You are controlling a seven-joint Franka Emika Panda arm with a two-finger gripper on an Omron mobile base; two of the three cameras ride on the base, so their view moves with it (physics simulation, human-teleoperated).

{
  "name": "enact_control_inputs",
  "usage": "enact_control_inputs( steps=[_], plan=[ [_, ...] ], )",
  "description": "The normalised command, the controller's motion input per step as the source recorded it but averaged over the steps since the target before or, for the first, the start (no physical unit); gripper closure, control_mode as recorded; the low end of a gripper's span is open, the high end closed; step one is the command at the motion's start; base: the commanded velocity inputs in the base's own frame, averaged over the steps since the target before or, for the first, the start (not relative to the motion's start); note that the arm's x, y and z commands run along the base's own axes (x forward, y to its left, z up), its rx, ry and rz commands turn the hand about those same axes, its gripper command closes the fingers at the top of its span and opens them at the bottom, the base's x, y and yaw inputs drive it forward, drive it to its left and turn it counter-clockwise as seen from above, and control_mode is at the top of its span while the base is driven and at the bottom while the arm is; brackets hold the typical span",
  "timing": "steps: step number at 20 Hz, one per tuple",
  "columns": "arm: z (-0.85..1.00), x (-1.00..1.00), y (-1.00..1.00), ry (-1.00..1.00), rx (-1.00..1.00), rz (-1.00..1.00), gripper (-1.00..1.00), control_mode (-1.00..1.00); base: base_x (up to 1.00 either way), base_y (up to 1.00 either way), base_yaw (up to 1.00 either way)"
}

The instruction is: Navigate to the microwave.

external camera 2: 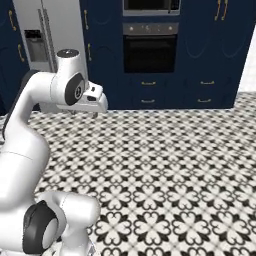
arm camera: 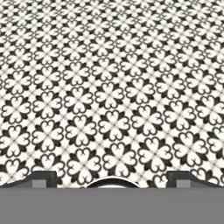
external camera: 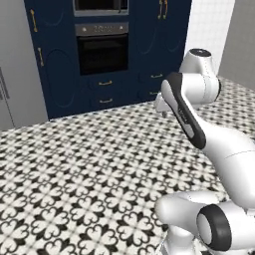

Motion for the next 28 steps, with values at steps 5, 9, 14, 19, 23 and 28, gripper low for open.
enact_control_inputs(
  steps=[5, 9, 14, 19, 23, 28],
  plan=[
    [0.00, 0.00, 0.00, 0.00, 0.00, 0.00, -1.00, 1.00, 1.00, 0.00, 0.24],
    [0.00, 0.00, 0.00, 0.00, 0.00, 0.00, -1.00, 1.00, 1.00, -0.42, 0.23],
    [0.00, 0.00, 0.00, 0.00, 0.00, 0.00, -1.00, 1.00, 1.00, -1.00, 0.01],
    [0.00, 0.00, 0.00, 0.00, 0.00, 0.00, -1.00, 1.00, 1.00, -0.96, 0.00],
    [0.00, 0.00, 0.00, 0.00, 0.00, 0.00, -1.00, 1.00, 1.00, -0.67, 0.00],
    [0.00, 0.00, 0.00, 0.00, 0.00, 0.00, -1.00, 1.00, 1.00, -0.08, -0.01]
  ],
)
